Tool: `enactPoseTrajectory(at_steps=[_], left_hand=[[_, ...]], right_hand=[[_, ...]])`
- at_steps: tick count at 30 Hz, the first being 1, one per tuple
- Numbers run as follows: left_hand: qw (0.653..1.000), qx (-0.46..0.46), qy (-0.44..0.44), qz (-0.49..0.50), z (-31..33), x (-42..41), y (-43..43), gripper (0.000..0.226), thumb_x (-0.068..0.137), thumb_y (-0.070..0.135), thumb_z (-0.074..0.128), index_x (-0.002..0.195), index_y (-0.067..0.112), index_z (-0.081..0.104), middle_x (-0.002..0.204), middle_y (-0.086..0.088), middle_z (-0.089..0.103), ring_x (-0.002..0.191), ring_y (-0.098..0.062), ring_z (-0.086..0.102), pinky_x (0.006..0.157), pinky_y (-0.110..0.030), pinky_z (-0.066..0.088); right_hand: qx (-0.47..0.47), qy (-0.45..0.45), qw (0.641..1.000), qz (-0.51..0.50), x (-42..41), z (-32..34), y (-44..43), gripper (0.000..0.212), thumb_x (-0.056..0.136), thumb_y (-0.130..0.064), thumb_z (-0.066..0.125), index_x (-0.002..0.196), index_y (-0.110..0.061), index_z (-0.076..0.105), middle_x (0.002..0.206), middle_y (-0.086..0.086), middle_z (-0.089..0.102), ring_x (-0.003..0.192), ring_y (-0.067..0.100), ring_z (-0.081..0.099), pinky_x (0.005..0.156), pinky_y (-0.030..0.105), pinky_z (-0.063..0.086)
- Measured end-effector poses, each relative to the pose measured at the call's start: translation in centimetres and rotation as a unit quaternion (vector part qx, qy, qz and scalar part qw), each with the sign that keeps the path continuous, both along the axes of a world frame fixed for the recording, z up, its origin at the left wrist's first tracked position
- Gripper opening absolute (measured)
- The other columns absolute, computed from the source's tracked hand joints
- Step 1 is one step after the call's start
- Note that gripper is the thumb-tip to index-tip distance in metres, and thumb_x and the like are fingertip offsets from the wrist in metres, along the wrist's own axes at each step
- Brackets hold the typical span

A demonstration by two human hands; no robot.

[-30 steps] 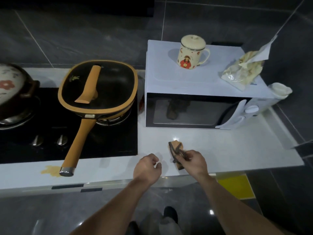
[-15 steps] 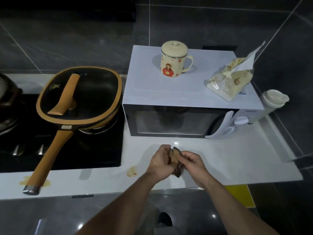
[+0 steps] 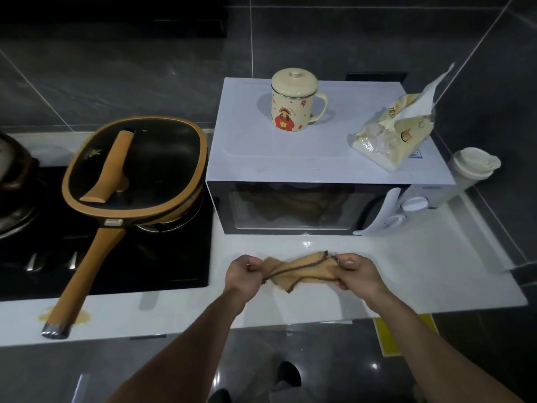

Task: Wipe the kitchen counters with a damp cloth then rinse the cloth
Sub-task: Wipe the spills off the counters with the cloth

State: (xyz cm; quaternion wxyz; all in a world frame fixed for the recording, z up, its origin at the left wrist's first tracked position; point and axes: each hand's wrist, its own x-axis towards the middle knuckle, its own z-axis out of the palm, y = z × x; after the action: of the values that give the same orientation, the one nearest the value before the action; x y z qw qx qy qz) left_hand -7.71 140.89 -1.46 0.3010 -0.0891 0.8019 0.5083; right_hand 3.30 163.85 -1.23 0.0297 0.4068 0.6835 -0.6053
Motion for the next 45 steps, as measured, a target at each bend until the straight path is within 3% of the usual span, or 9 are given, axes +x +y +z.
enactPoseTrajectory(at_steps=[6, 9, 13, 16, 24, 28, 34, 42, 45], left_hand=[[0.997, 0.036, -0.065, -0.001, 0.0, 0.7, -0.8, 0.013, 0.084, 0.015, 0.074, 0.096, 0.014, 0.07, 0.081, -0.002, 0.067, 0.065, -0.016, 0.058, 0.062, -0.025, 0.047], [0.996, 0.034, -0.05, -0.071, 0.6, 0.5, -0.7, 0.025, 0.082, -0.003, 0.065, 0.099, 0.015, 0.07, 0.083, 0.0, 0.064, 0.07, -0.012, 0.058, 0.064, -0.019, 0.047], [0.935, -0.128, 0.132, -0.304, 0.5, 0.5, -0.8, 0.044, 0.079, -0.001, 0.063, 0.119, 0.019, 0.065, 0.11, -0.002, 0.053, 0.093, -0.017, 0.059, 0.078, -0.015, 0.044], [0.874, -0.194, 0.251, -0.368, 1.1, 0.1, -0.4, 0.03, 0.09, 0.007, 0.058, 0.113, 0.021, 0.071, 0.109, -0.005, 0.053, 0.098, -0.023, 0.061, 0.088, -0.023, 0.046], [0.851, -0.15, 0.416, -0.284, 4.5, -3.6, -0.8, 0.016, 0.094, 0.027, 0.061, 0.098, 0.017, 0.072, 0.105, -0.004, 0.058, 0.099, -0.021, 0.055, 0.088, -0.036, 0.049], [0.79, -0.112, 0.521, -0.302, 6.8, -4.6, -0.7, 0.018, 0.084, 0.011, 0.066, 0.099, 0.016, 0.073, 0.091, -0.005, 0.071, 0.085, -0.029, 0.065, 0.073, -0.036, 0.052], [0.781, -0.02, 0.547, -0.302, 6.6, -5.0, -1.8, 0.028, 0.082, 0.009, 0.065, 0.106, 0.018, 0.075, 0.084, 0.0, 0.067, 0.08, -0.025, 0.061, 0.07, -0.036, 0.052], [0.819, -0.026, 0.246, -0.519, 2.8, -3.3, -4.2, 0.02, 0.083, 0.038, 0.072, 0.082, 0.019, 0.078, 0.074, 0.012, 0.066, 0.075, -0.008, 0.063, 0.073, -0.034, 0.052], [0.857, -0.038, 0.198, -0.474, 0.8, -2.3, -3.8, 0.018, 0.085, 0.032, 0.074, 0.083, 0.015, 0.078, 0.077, 0.002, 0.07, 0.077, -0.013, 0.062, 0.075, -0.033, 0.051]], right_hand=[[0.237, -0.157, 0.935, 0.211, 2.2, -2.0, 0.9, 0.052, 0.082, -0.024, 0.07, 0.129, -0.024, 0.049, 0.103, 0.005, 0.062, 0.084, 0.022, 0.066, 0.074, 0.03, 0.054], [0.416, -0.078, 0.853, 0.305, 1.6, -2.2, -0.4, 0.052, 0.08, -0.024, 0.061, 0.13, -0.029, 0.051, 0.112, -0.001, 0.055, 0.105, 0.021, 0.056, 0.086, 0.031, 0.048], [0.472, -0.02, 0.792, 0.386, -1.3, -2.9, -2.1, 0.049, 0.079, -0.029, 0.057, 0.129, -0.032, 0.057, 0.116, -0.005, 0.051, 0.109, 0.021, 0.047, 0.092, 0.032, 0.041], [0.523, -0.034, 0.753, 0.397, -2.9, -2.6, -2.4, 0.032, 0.086, -0.034, 0.051, 0.113, -0.033, 0.067, 0.117, -0.005, 0.049, 0.112, 0.02, 0.042, 0.094, 0.033, 0.035], [0.279, 0.112, 0.923, 0.241, -2.3, 2.7, 2.9, 0.014, 0.082, -0.032, 0.075, 0.076, -0.021, 0.067, 0.087, -0.009, 0.067, 0.086, 0.005, 0.059, 0.081, 0.029, 0.049], [0.254, 0.173, 0.938, 0.162, -1.8, 7.9, 4.4, 0.015, 0.082, -0.016, 0.076, 0.071, -0.019, 0.066, 0.068, -0.004, 0.068, 0.066, 0.004, 0.062, 0.066, 0.017, 0.049], [0.234, 0.217, 0.934, 0.161, 0.5, 11.2, 4.4, 0.007, 0.077, -0.009, 0.078, 0.076, -0.013, 0.073, 0.071, 0.005, 0.07, 0.066, 0.021, 0.062, 0.065, 0.028, 0.051], [0.044, 0.052, 0.949, 0.308, 4.2, 4.3, 3.2, 0.014, 0.072, -0.008, 0.083, 0.081, -0.002, 0.074, 0.075, 0.011, 0.073, 0.069, 0.013, 0.065, 0.069, 0.023, 0.051], [0.008, 0.026, 0.953, 0.303, 4.7, 2.2, 3.4, 0.012, 0.077, -0.007, 0.08, 0.085, -0.001, 0.073, 0.079, 0.013, 0.074, 0.072, 0.016, 0.068, 0.073, 0.026, 0.054]])
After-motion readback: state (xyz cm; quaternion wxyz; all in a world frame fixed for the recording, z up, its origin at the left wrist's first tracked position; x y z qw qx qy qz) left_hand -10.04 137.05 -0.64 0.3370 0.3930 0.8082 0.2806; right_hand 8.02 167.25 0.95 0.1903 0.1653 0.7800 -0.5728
